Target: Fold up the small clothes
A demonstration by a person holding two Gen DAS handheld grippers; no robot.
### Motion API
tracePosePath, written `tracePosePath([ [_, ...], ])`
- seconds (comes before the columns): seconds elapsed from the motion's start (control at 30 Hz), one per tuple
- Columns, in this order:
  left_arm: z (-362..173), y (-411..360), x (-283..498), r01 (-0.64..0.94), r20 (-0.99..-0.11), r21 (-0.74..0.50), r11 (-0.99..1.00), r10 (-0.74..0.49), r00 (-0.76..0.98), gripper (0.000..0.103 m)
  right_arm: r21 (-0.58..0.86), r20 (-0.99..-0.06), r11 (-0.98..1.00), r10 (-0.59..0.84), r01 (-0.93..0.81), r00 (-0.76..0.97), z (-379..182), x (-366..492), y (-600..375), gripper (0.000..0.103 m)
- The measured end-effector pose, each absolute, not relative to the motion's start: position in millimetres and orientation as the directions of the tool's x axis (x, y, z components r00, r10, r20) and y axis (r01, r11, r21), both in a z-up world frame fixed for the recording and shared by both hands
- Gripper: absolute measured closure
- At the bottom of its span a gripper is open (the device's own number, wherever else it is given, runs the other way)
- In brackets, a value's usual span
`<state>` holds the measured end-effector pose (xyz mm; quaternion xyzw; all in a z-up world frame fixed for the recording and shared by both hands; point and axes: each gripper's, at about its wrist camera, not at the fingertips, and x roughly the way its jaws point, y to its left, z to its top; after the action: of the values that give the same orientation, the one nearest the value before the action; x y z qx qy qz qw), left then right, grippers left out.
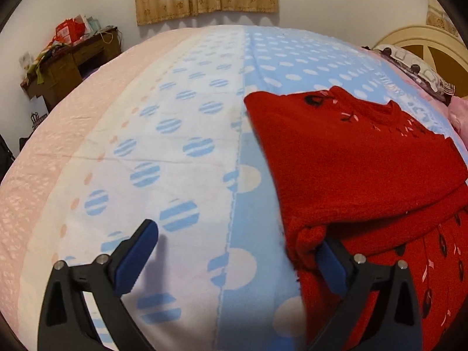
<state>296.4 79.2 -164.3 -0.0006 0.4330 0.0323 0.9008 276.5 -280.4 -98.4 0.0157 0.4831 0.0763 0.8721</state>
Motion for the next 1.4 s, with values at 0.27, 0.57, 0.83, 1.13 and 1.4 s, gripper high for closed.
tracePosePath([
  [0.27,-161.9,92.4,292.9,-0.081,-0.765,-0.057,0.995,0.008,0.644,0.000,0.090,-0.858,0.993,0.117,-0.078,0.499,-140.1,326.2,-275.4,0.090],
  [0.57,-167.6,89.6,295.9,-0.061,-0.794,-0.060,0.996,-0.011,0.608,0.000,0.014,-0.825,0.997,0.054,-0.074,0.563,-128.2,295.9,-283.4,0.093],
  [0.83,-141.9,84.2,260.0,-0.044,-0.773,-0.055,0.997,-0.014,0.634,0.000,0.048,-0.852,0.999,0.050,-0.017,0.521,-138.7,299.6,-298.7,0.075],
  [1.13,-94.1,77.3,284.8,-0.069,-0.657,0.008,0.998,0.057,0.752,0.000,0.074,-0.793,0.983,0.162,-0.171,0.587,-110.4,296.4,-255.4,0.053],
  [1.4,-160.1,78.5,302.0,-0.089,-0.753,0.132,0.987,0.158,0.639,0.000,0.066,-0.829,0.985,0.144,-0.162,0.541,-156.2,298.8,-256.5,0.053],
])
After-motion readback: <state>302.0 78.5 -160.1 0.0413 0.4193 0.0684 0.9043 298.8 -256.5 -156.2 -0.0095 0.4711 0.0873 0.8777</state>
